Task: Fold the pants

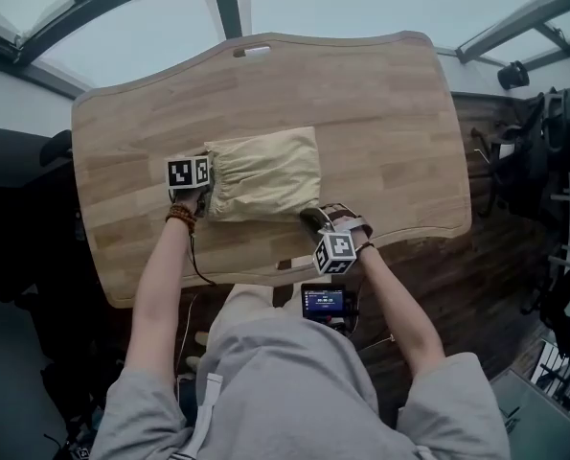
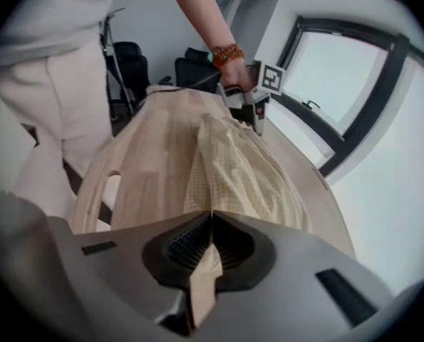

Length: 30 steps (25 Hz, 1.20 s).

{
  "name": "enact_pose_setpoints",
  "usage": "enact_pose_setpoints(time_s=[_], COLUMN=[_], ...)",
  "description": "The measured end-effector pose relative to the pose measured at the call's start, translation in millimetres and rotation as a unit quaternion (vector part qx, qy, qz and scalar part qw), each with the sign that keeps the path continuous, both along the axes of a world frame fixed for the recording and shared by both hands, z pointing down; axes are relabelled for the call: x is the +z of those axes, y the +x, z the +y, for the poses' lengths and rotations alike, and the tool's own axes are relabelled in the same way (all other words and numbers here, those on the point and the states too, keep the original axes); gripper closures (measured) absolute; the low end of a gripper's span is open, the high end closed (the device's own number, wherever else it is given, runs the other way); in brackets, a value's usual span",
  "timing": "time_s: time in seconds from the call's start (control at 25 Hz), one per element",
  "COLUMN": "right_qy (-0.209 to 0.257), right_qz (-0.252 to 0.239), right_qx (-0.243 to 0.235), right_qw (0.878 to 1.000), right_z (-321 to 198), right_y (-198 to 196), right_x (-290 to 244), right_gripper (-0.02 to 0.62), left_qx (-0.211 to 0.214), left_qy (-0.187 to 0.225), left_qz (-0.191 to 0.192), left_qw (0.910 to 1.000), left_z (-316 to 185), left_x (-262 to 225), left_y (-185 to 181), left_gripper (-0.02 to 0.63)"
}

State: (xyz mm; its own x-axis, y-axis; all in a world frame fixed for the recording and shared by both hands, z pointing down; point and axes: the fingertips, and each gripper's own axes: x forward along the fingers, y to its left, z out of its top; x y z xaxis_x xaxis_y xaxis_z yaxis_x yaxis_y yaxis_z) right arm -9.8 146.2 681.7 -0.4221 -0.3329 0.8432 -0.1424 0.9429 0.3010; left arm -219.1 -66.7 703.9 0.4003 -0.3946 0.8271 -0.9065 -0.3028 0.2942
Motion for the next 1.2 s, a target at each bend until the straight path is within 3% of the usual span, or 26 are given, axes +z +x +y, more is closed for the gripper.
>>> enact_pose_setpoints(time_s=[0.16,0.28,0.32,0.4,0.52,0.6,0.68,0.76,0.84,1.0,1.12,1.2], right_qy=[-0.005,-0.041,-0.073,-0.143,-0.196,-0.188,-0.159,-0.131,-0.128,-0.157,-0.174,-0.175], right_qz=[0.006,0.028,0.027,0.005,-0.085,-0.145,-0.17,-0.158,-0.12,-0.047,-0.061,-0.058], right_qx=[-0.11,-0.139,-0.138,-0.125,-0.067,-0.003,0.051,0.083,0.086,0.091,0.127,0.124], right_qw=[0.994,0.989,0.987,0.982,0.975,0.971,0.971,0.975,0.981,0.982,0.975,0.975], right_z=[44.0,61.0,67.2,77.8,62.2,29.3,-9.5,-41.1,-54.9,-50.4,-51.3,-51.8], right_y=[-8.3,-9.9,-10.2,-11.8,-15.4,-12.7,-7.2,-3.8,-5.7,-7.4,-8.5,-10.2], right_x=[12.4,38.6,44.4,42.6,4.0,-22.2,-31.8,-25.6,-6.8,42.8,50.9,49.9], right_gripper=[0.584,0.574,0.53,0.406,0.407,0.439,0.462,0.489,0.497,0.495,0.497,0.497], left_qx=[-0.019,-0.056,-0.068,-0.094,-0.104,-0.036,0.073,0.172,0.235,0.262,0.271,0.272], left_qy=[-0.005,-0.013,0.003,0.06,0.15,0.18,0.179,0.162,0.137,0.083,0.084,0.088], left_qz=[0.026,0.046,0.049,0.056,0.082,0.08,0.051,0.021,-0.004,-0.049,-0.067,-0.069], left_qw=[0.9995,0.9973,0.9965,0.9922,0.9797,0.9798,0.9798,0.9715,0.9623,0.9601,0.9566,0.9558], left_z=[10.0,15.6,13.4,4.5,-2.5,12.8,47.6,88.7,122.5,150.5,151.8,150.7], left_x=[4.1,12.9,8.1,-16.9,-69.9,-90.3,-86.2,-69.5,-47.2,2.9,19.7,23.2], left_y=[-2.4,-15.4,-23.0,-43.3,-59.9,-38.7,-1.1,37.2,61.2,63.5,56.8,55.1], left_gripper=[0.584,0.545,0.496,0.477,0.477,0.477,0.477,0.479,0.484,0.492,0.495,0.497])
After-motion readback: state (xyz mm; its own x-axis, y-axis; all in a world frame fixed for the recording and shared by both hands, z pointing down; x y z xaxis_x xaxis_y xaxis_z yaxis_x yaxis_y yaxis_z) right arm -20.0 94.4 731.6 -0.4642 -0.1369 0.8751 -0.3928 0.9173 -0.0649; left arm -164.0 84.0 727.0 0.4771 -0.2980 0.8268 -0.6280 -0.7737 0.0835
